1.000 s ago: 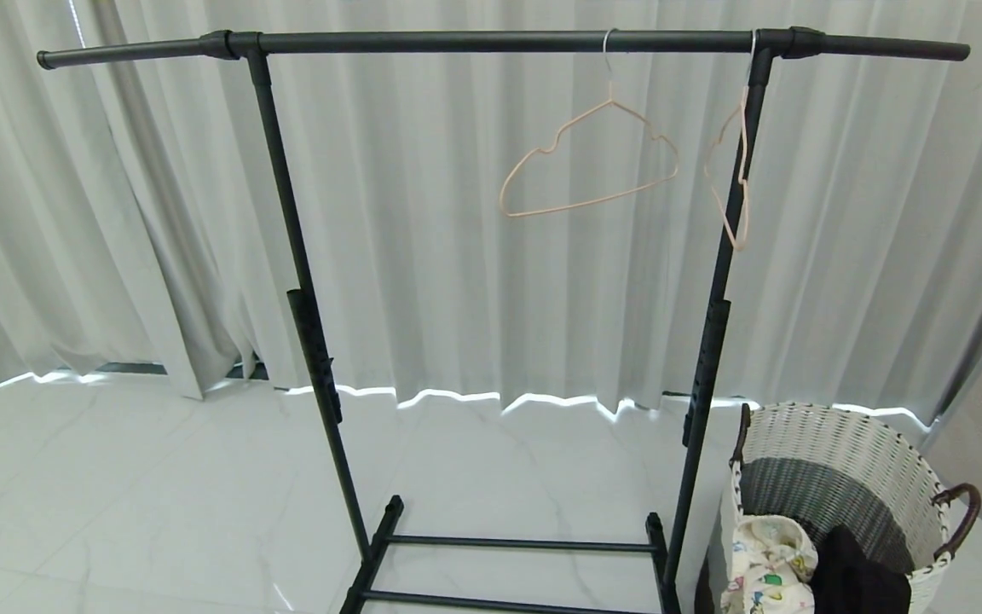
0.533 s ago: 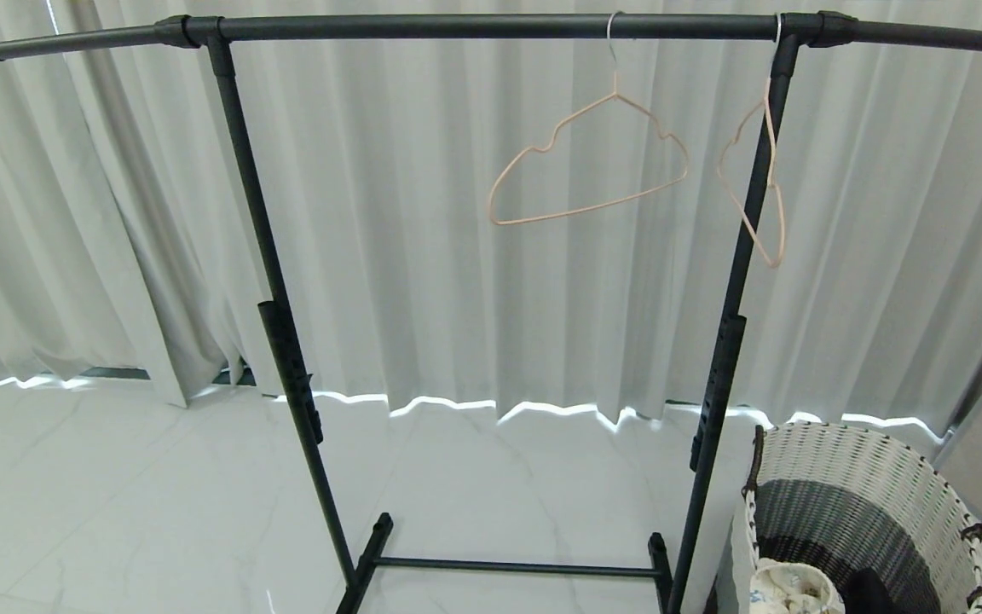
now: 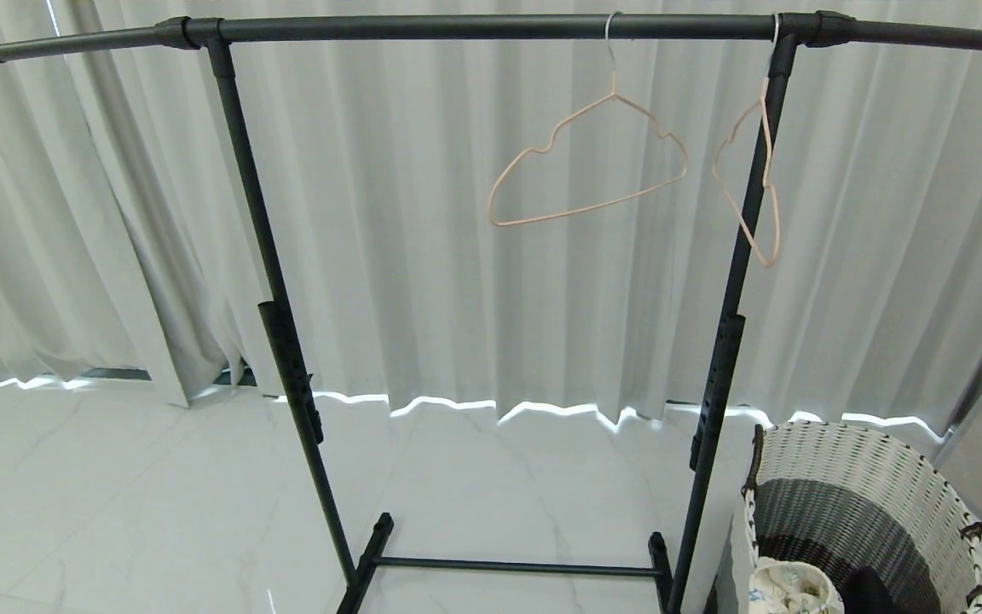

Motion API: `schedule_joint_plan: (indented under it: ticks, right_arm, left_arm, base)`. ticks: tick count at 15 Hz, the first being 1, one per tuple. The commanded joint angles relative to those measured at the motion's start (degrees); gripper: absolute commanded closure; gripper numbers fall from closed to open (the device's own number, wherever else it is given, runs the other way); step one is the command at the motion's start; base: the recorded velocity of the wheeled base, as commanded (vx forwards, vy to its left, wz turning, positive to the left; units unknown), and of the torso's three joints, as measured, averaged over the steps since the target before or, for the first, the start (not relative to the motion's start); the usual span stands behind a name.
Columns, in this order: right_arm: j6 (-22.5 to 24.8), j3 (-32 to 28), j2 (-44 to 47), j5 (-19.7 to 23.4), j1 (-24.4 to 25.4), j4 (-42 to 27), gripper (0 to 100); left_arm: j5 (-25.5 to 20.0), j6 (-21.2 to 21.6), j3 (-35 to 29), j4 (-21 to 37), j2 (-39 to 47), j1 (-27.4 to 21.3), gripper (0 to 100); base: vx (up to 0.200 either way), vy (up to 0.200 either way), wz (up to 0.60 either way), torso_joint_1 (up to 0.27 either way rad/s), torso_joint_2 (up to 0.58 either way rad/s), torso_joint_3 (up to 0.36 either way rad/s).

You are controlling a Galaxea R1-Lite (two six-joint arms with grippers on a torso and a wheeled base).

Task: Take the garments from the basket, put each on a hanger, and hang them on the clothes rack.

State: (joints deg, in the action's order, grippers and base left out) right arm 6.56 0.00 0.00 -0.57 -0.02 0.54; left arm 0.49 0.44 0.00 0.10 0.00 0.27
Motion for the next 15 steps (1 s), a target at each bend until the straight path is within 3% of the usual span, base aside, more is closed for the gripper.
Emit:
schedule_joint_plan:
  ticks: [1,3,5,7,8,11,12,15]
  right_arm:
    - [-0.3,0.0,0.1,0.0,0.0,0.0,0]
    - [-0.7,-0.5,0.1,0.3,0.0,0.8,0]
    - [-3.5,-10.2,6.2,2.4,1.7,-0.2,0]
    - [-1.8,-17.1,15.6,2.4,2.7,-2.2,0]
    - [0.6,-18.5,19.5,2.3,2.7,-3.2,0]
    - [17.8,-17.6,36.7,-2.2,2.1,-7.7,0]
    - [21.3,-15.9,41.7,-4.1,2.1,-7.7,0]
    - [28.5,-12.0,53.1,-4.7,2.1,-5.9,0]
  left_arm:
    - [0.0,0.0,0.0,0.0,0.0,0.1,0]
    - [0.0,0.0,0.0,0.0,0.0,0.1,0]
    - [0.0,0.0,0.0,0.0,0.0,0.1,0]
    - [0.0,0.0,0.0,0.0,0.0,0.1,0]
    - [0.0,0.0,0.0,0.0,0.0,0.1,0]
    - [0.0,0.0,0.0,0.0,0.0,0.1,0]
    - [0.0,0.0,0.0,0.0,0.0,0.1,0]
    - [0.0,0.0,0.0,0.0,0.0,0.1,0]
  base:
    - [0.0,0.0,0.0,0.0,0.0,0.0]
    - [0.0,0.0,0.0,0.0,0.0,0.0]
    - [0.0,0.0,0.0,0.0,0.0,0.0]
    - [0.0,0.0,0.0,0.0,0.0,0.0]
    - [0.0,0.0,0.0,0.0,0.0,0.0]
    - [0.0,0.0,0.0,0.0,0.0,0.0]
    - [0.0,0.0,0.0,0.0,0.0,0.0]
    - [0.0,0.0,0.0,0.0,0.0,0.0]
